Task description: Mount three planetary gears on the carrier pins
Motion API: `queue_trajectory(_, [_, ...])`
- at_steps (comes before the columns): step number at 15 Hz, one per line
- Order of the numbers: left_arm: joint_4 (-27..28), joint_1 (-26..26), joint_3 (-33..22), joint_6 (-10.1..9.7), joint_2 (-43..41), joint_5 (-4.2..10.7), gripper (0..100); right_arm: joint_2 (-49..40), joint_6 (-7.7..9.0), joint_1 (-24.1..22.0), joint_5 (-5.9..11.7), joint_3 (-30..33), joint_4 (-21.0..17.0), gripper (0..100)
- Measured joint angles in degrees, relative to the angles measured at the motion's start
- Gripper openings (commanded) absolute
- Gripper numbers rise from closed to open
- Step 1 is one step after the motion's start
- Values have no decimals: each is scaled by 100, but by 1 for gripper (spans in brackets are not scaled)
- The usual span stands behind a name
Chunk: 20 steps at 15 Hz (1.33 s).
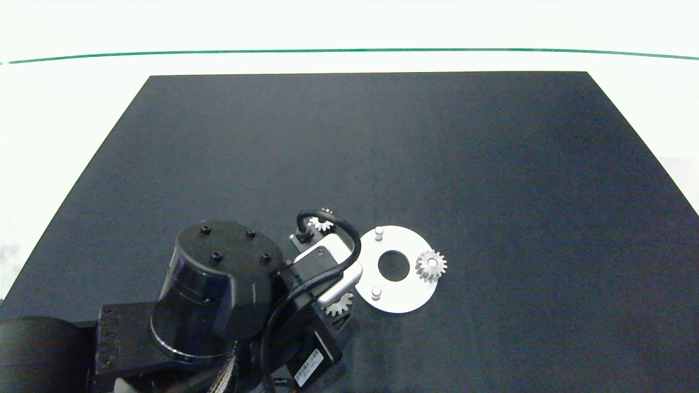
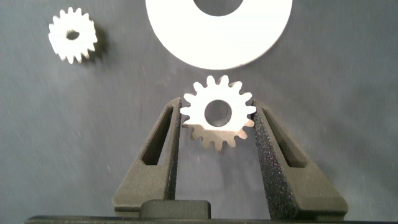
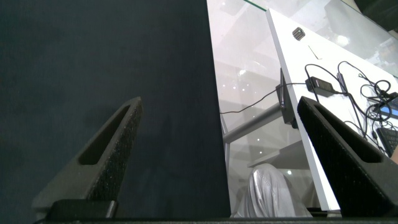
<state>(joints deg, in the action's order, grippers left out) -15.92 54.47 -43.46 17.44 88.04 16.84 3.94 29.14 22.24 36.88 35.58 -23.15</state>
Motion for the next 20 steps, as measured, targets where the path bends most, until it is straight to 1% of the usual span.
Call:
queue_trajectory(2, [83,49,-378,52,219,77,7,0,0,0,0,0,0,100])
queue_trajectory(4, [96,71,-529,157,432,141,7,2,2,6,0,0,0,100])
queue_trajectory(6, [96,112,-588,182,595,190,7,2,2,11,0,-6,-2,100])
queue_trajectory(10, [101,190,-653,250,761,215,7,2,2,30,0,-9,0,100])
queue_trajectory(20, [83,380,-940,247,1102,221,7,0,2,33,2,-15,0,100])
